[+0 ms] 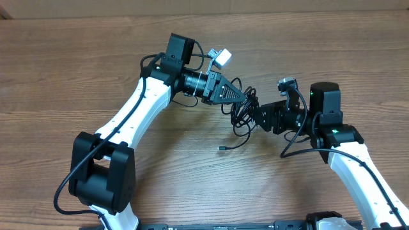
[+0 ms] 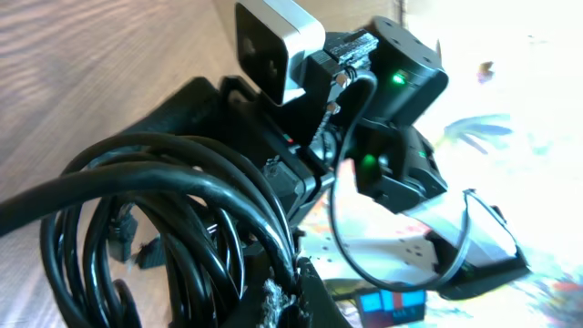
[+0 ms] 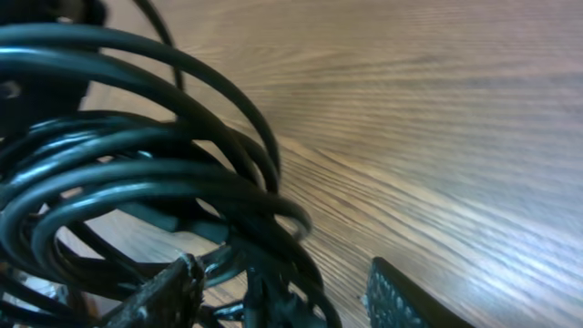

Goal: Untangle cables

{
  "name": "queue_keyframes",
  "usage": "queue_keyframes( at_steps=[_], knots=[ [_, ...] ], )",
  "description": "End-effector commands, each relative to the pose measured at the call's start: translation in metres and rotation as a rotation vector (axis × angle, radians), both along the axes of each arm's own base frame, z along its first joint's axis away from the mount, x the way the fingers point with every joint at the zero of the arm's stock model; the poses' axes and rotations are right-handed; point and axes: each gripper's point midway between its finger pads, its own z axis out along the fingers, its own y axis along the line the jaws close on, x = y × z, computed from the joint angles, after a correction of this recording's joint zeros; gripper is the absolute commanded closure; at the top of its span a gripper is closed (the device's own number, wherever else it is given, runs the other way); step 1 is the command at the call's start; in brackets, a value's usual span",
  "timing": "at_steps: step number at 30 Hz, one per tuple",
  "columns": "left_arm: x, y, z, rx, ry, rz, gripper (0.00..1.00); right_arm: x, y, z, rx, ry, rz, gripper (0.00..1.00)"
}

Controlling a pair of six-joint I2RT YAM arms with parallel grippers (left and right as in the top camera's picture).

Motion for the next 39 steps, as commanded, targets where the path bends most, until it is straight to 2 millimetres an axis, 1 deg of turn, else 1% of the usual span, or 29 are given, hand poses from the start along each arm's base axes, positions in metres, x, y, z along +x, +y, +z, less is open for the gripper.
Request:
queue_keyframes(
  at_steps=[1,4,5,6,8,11,17,21,23,25,30,31,33,36,39],
  knots=[
    [-0.008,0.005,0.03,-0.093,0.001,-0.057,0.96,-0.007,0.01,0.009,0.011,-0.108,0.127,0.43],
    [-0.008,0.005,0.03,-0.094,0.001,-0.058,0.96,-0.005,0.01,0.011,0.012,-0.126,0.127,0.45],
    [-0.008,0.005,0.03,-0.093,0.0,-0.057,0.96,-0.004,0.01,0.012,0.012,-0.131,0.127,0.48],
    [-0.008,0.005,0.03,-0.093,0.0,-0.057,0.96,-0.004,0.01,0.013,0.012,-0.136,0.127,0.53],
    [-0.008,0.005,0.03,-0.094,-0.003,-0.057,0.96,-0.003,0.011,0.013,0.013,-0.141,0.127,0.59],
    [-0.008,0.005,0.029,-0.092,-0.003,-0.056,0.96,-0.003,0.01,0.014,0.013,-0.142,0.127,0.73],
    [-0.003,0.003,0.023,-0.056,-0.017,-0.025,0.96,-0.002,0.01,0.014,0.017,-0.134,0.119,0.76],
    [-0.001,0.003,0.021,-0.045,-0.021,-0.016,0.96,-0.003,0.01,0.014,0.02,-0.133,0.122,0.73],
    [-0.001,0.003,0.02,-0.043,-0.021,-0.015,0.96,-0.003,0.01,0.014,0.021,-0.134,0.123,0.66],
    [-0.001,0.003,0.02,-0.042,-0.022,-0.014,0.96,-0.003,0.01,0.014,0.021,-0.136,0.123,0.63],
    [0.002,0.003,0.018,-0.028,-0.028,-0.002,0.96,-0.001,0.011,0.017,0.021,-0.152,0.123,0.64],
    [0.002,0.003,0.017,-0.025,-0.028,0.0,0.96,0.0,0.011,0.017,0.021,-0.154,0.123,0.67],
    [0.003,0.002,0.016,-0.021,-0.03,0.004,0.96,0.0,0.011,0.018,0.021,-0.16,0.122,0.77],
    [0.003,0.002,0.016,-0.021,-0.029,0.004,0.96,0.001,0.011,0.018,0.021,-0.161,0.122,0.86],
    [0.003,0.002,0.017,-0.021,-0.029,0.004,0.96,0.001,0.011,0.018,0.021,-0.16,0.122,0.9]
  ],
)
